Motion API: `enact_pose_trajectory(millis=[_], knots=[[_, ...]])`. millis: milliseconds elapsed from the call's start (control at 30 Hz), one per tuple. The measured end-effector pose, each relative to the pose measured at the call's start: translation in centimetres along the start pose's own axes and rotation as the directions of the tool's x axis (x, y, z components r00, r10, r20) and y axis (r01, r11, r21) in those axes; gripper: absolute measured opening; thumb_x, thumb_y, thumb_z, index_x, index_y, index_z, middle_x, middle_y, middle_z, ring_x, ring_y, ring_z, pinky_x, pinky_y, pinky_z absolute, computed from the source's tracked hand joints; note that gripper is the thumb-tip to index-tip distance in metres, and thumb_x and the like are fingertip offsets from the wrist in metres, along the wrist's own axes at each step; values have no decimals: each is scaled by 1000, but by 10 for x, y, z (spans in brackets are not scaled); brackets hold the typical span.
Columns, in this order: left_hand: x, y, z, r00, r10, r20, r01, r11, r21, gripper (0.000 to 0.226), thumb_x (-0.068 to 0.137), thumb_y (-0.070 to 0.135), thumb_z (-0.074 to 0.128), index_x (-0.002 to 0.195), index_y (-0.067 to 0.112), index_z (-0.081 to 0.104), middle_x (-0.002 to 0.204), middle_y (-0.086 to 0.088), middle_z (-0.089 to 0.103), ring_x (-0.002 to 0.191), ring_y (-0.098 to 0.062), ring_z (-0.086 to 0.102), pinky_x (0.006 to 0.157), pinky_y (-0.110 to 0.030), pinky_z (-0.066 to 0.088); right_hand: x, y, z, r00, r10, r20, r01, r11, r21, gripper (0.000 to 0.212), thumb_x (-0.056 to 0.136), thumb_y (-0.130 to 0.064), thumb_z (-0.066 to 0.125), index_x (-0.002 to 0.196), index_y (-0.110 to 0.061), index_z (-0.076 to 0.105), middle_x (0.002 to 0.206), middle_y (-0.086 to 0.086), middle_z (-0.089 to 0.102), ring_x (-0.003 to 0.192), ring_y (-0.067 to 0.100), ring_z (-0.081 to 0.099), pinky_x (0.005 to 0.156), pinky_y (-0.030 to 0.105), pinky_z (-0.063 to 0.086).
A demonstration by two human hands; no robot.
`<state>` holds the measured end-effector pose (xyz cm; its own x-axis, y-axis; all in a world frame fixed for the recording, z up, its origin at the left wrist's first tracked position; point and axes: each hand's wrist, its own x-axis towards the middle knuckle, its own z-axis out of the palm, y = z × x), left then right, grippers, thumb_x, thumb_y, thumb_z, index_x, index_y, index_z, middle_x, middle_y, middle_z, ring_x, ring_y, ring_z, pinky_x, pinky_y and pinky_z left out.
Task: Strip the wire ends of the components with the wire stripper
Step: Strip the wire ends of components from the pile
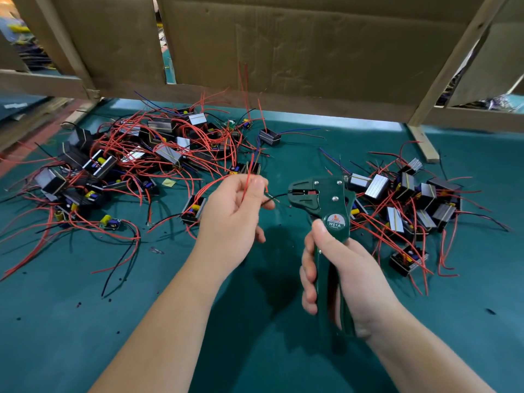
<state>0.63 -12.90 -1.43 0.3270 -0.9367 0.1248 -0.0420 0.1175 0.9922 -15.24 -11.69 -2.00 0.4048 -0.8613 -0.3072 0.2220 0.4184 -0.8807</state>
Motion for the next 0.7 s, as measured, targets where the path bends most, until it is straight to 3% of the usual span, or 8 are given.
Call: enact_pose_trajectory(millis=[67, 300, 467, 567, 667, 700], knots=[[1, -3, 0, 998, -30, 51, 26, 997, 75, 25, 102, 25, 42, 94, 17, 64, 64, 5, 62, 41, -3, 47, 44, -30, 47, 0, -1, -1, 999, 18, -40, -17, 999, 39, 46, 67, -51, 76, 73, -12, 53, 55, 11, 46, 38, 23, 41, 42, 28, 38], [2, -5, -3, 996, -47, 75, 36, 990, 137, 41, 99, 45, 35, 91, 27, 70, 63, 14, 63, 39, -4, 41, 50, -32, 44, 5, -3, -7, 996, 65, 68, -73, 991, 115, 43, 63, -51, 73, 73, -13, 57, 58, 9, 47, 40, 23, 42, 41, 28, 38], [6, -5, -15, 989, 145, 6, -137, 917, 374, 33, 104, 31, 37, 82, 35, 61, 67, 17, 63, 45, 4, 48, 55, -27, 35, 7, -14, -16, 1000, 18, -17, -14, 977, 213, 30, 73, -44, 62, 71, -15, 57, 57, 5, 46, 40, 20, 42, 39, 26, 38], [8, -3, -19, 983, 184, 18, -177, 903, 391, 25, 103, 25, 40, 85, 34, 55, 69, 14, 65, 44, -7, 43, 53, -33, 40, 6, -18, -26, 1000, -11, 0, 10, 981, 192, 26, 74, -39, 63, 76, -13, 55, 60, 6, 47, 43, 22, 45, 42, 28, 41], [5, 0, -17, 981, 188, 36, -189, 922, 336, 20, 103, 23, 40, 88, 29, 52, 68, 11, 68, 45, -26, 40, 50, -37, 41, 4, -15, -29, 991, -13, 136, -8, 988, 155, 34, 64, -35, 77, 81, -11, 60, 65, 10, 52, 49, 26, 52, 46, 34, 46], [5, 1, -16, 983, 179, 51, -186, 936, 300, 19, 103, 22, 41, 89, 26, 53, 67, 10, 68, 43, -26, 38, 46, -36, 40, 4, -13, -28, 984, -9, 179, -17, 989, 148, 39, 59, -36, 82, 82, -11, 62, 66, 11, 53, 50, 27, 53, 48, 36, 47]])
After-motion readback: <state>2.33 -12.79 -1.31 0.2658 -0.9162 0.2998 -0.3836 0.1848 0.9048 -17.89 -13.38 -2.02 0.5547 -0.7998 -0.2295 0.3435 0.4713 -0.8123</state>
